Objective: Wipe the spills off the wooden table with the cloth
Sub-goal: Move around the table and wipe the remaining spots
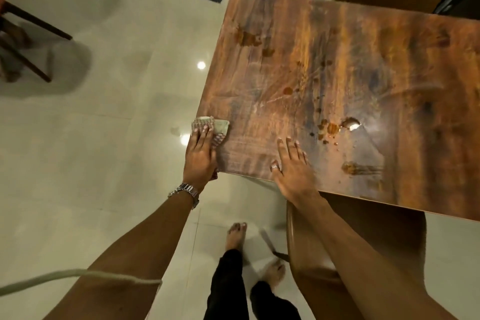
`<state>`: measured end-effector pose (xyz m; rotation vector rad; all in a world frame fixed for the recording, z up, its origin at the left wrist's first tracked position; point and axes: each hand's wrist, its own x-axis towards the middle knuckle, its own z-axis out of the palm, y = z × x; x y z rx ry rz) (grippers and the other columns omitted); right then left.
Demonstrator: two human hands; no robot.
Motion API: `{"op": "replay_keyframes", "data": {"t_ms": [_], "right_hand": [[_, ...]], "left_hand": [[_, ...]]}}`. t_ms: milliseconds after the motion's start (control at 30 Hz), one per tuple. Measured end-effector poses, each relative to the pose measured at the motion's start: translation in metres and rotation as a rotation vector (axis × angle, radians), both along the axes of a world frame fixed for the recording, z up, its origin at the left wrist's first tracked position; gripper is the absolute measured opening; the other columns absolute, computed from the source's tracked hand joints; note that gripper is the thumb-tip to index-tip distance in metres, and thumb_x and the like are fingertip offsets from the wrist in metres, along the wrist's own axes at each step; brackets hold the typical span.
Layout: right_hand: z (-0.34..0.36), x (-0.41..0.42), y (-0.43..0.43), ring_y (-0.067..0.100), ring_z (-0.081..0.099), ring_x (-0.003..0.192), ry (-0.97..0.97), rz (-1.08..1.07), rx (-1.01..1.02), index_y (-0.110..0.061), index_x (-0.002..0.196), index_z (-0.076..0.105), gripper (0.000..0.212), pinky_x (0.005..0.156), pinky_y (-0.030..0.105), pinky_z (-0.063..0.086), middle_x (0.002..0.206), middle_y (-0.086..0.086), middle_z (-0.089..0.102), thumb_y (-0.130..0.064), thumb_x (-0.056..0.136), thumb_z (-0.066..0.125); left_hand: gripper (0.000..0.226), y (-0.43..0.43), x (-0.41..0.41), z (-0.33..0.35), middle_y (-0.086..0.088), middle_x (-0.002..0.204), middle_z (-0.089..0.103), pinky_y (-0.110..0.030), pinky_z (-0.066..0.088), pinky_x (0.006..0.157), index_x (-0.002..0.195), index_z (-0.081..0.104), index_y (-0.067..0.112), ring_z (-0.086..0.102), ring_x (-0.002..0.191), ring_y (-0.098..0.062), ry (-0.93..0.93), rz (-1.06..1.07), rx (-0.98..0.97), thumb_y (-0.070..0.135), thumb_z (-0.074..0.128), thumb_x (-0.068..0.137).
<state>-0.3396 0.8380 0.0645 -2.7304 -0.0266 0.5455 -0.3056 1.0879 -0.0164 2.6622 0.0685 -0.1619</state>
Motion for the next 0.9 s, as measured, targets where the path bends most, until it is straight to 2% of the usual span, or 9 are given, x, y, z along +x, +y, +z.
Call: {"op": "replay_keyframes", "data": {"t_ms": [67, 133, 267, 367, 533, 733, 767, 833, 900], "right_hand": [[-0.008, 0.003, 0.007, 0.025, -0.005, 0.151, -0.006, 0.004, 0.040, -0.019, 0.156, -0.002, 0.068, 0.123, 0.044, 0.003, 0.164, 0.008, -0.004, -0.039, 0.100, 0.032], [-0.013, 0.002, 0.005, 0.023, -0.006, 0.151, -0.022, -0.002, 0.074, -0.020, 0.156, -0.003, 0.068, 0.123, 0.042, 0.000, 0.164, 0.007, -0.004, -0.037, 0.100, 0.032], [-0.019, -0.005, -0.025, 0.020, -0.010, 0.150, -0.070, -0.019, 0.096, -0.021, 0.155, -0.006, 0.067, 0.121, 0.037, -0.005, 0.164, 0.004, -0.007, -0.033, 0.102, 0.032], [-0.019, -0.012, -0.068, 0.019, -0.012, 0.149, -0.085, -0.028, 0.043, -0.019, 0.155, -0.007, 0.066, 0.122, 0.039, -0.004, 0.164, 0.006, -0.009, -0.032, 0.102, 0.031], [-0.015, -0.027, -0.150, 0.022, -0.009, 0.151, -0.110, -0.133, 0.054, -0.019, 0.155, -0.004, 0.064, 0.123, 0.046, 0.004, 0.164, 0.006, -0.005, -0.036, 0.099, 0.021], [-0.011, -0.054, -0.250, 0.021, -0.003, 0.151, -0.175, -0.335, 0.054, -0.018, 0.156, 0.008, 0.065, 0.123, 0.044, 0.003, 0.165, 0.005, 0.004, -0.041, 0.096, 0.016], [-0.011, -0.062, -0.268, 0.020, -0.003, 0.151, -0.183, -0.378, 0.049, -0.018, 0.156, 0.008, 0.064, 0.123, 0.042, 0.003, 0.165, 0.005, 0.005, -0.042, 0.097, 0.015], [-0.012, -0.077, -0.303, 0.019, -0.003, 0.151, -0.198, -0.456, 0.036, -0.020, 0.156, 0.009, 0.064, 0.123, 0.041, 0.003, 0.165, 0.003, 0.006, -0.045, 0.097, 0.014], [-0.013, -0.093, -0.332, 0.017, -0.003, 0.151, -0.201, -0.514, 0.020, -0.023, 0.156, 0.008, 0.062, 0.123, 0.041, 0.003, 0.165, 0.001, 0.005, -0.046, 0.099, 0.014]], "left_hand": [[0.062, 0.000, 0.004, -0.013, -0.009, 0.169, 0.024, -0.048, 0.013, 0.129, 0.160, 0.032, 0.017, 0.011, 0.159, -0.031, -0.047, -0.080, 0.128, 0.038, 0.038, 0.103], [0.061, -0.003, 0.009, -0.021, -0.012, 0.169, 0.024, -0.050, 0.012, 0.129, 0.159, 0.036, 0.019, 0.012, 0.159, -0.032, -0.092, -0.068, 0.185, 0.043, 0.039, 0.103], [0.063, -0.025, 0.012, -0.024, -0.016, 0.169, 0.022, -0.053, 0.010, 0.129, 0.160, 0.034, 0.021, 0.011, 0.159, -0.035, -0.078, 0.021, 0.215, 0.045, 0.036, 0.102], [0.063, -0.069, 0.008, -0.020, -0.015, 0.171, 0.015, -0.054, 0.007, 0.129, 0.162, 0.027, 0.023, 0.004, 0.159, -0.036, -0.077, -0.018, 0.214, 0.044, 0.031, 0.103], [0.063, -0.206, -0.023, -0.016, -0.013, 0.172, 0.002, -0.052, 0.002, 0.129, 0.164, 0.015, 0.022, -0.004, 0.160, -0.033, -0.041, -0.223, 0.131, 0.044, 0.020, 0.105], [0.066, -0.402, -0.057, -0.020, -0.018, 0.171, -0.005, -0.055, 0.001, 0.129, 0.165, 0.005, 0.019, -0.008, 0.158, -0.038, 0.031, -0.488, 0.042, 0.043, 0.029, 0.108], [0.066, -0.432, -0.066, -0.017, -0.020, 0.171, -0.003, -0.055, 0.001, 0.129, 0.164, 0.005, 0.015, -0.007, 0.158, -0.039, 0.008, -0.523, 0.034, 0.042, 0.025, 0.108], [0.065, -0.484, -0.077, -0.010, -0.022, 0.170, 0.003, -0.055, 0.000, 0.129, 0.163, 0.002, 0.008, -0.002, 0.158, -0.041, -0.031, -0.568, 0.021, 0.039, 0.004, 0.106], [0.066, -0.522, -0.078, -0.005, -0.023, 0.170, 0.002, -0.055, 0.000, 0.129, 0.163, 0.003, 0.008, -0.001, 0.158, -0.042, -0.003, -0.630, 0.039, 0.037, 0.006, 0.105]]}}
